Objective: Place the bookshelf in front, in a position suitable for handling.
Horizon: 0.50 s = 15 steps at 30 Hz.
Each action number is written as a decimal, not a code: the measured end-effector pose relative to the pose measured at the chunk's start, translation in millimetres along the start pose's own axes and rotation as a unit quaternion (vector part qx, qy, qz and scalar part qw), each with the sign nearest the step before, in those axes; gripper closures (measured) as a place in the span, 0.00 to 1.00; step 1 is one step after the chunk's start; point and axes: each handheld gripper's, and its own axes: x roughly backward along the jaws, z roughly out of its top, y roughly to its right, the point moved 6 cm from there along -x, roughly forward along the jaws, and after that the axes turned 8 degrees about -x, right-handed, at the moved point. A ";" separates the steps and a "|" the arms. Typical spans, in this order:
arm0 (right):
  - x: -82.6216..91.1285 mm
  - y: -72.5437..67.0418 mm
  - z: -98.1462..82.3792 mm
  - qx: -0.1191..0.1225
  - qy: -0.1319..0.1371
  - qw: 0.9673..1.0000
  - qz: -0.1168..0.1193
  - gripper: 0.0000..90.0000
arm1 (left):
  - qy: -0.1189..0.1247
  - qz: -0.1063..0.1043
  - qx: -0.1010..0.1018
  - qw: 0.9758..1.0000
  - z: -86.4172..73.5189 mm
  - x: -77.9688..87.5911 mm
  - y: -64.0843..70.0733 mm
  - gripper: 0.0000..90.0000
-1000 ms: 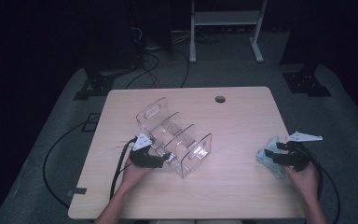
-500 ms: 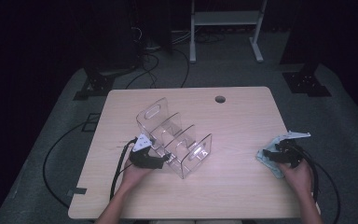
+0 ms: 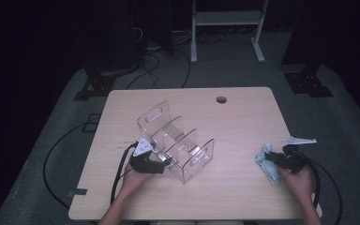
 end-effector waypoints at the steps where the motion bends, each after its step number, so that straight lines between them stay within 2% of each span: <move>1: 0.0 -6.6 -1.1 0.002 0.002 1.000 0.012 0.89 | 0.001 0.002 0.001 1.000 0.3 -0.3 0.4 0.09; 2: 0.0 -6.6 -1.1 0.002 0.002 1.000 0.012 0.89 | 0.001 0.002 0.001 1.000 0.3 -0.3 0.4 0.09; 3: 3.7 -25.0 1.0 0.008 0.022 0.999 0.050 0.89 | 0.000 0.008 0.002 1.000 1.1 -1.1 1.1 0.09; 4: 3.7 -25.0 1.0 0.008 0.022 0.999 0.050 0.89 | 0.000 0.008 0.002 1.000 1.1 -1.1 1.1 0.09; 5: 7.9 -45.1 6.6 0.026 0.041 0.996 0.075 0.89 | -0.002 0.010 0.003 1.000 1.3 -1.6 1.8 0.09; 6: 7.9 -45.1 6.6 0.026 0.041 0.996 0.075 0.89 | -0.002 0.010 0.003 1.000 1.3 -1.6 1.8 0.09; 8: 10.7 -67.1 12.3 0.051 0.057 0.992 0.100 0.89 | -0.001 0.011 0.006 1.000 1.6 -2.1 2.8 0.09; 9: 11.6 -88.5 16.7 0.074 0.070 0.988 0.120 0.89 | -0.002 0.013 0.005 1.000 2.2 -2.6 3.6 0.09; 10: 11.6 -88.5 16.7 0.074 0.070 0.988 0.120 0.89 | -0.002 0.013 0.005 1.000 2.2 -2.6 3.6 0.09; 11: 14.4 -108.9 21.0 0.093 0.083 0.982 0.140 0.89 | -0.003 0.017 0.007 1.000 3.2 -3.5 5.1 0.09; 14: 22.4 -136.4 32.0 0.105 0.112 0.972 0.178 0.89 | -0.005 0.022 0.010 1.000 3.5 -4.1 7.5 0.09; 15: 25.0 -144.7 35.3 0.109 0.118 0.969 0.189 0.89 | -0.004 0.030 0.013 0.999 4.7 -5.2 10.6 0.09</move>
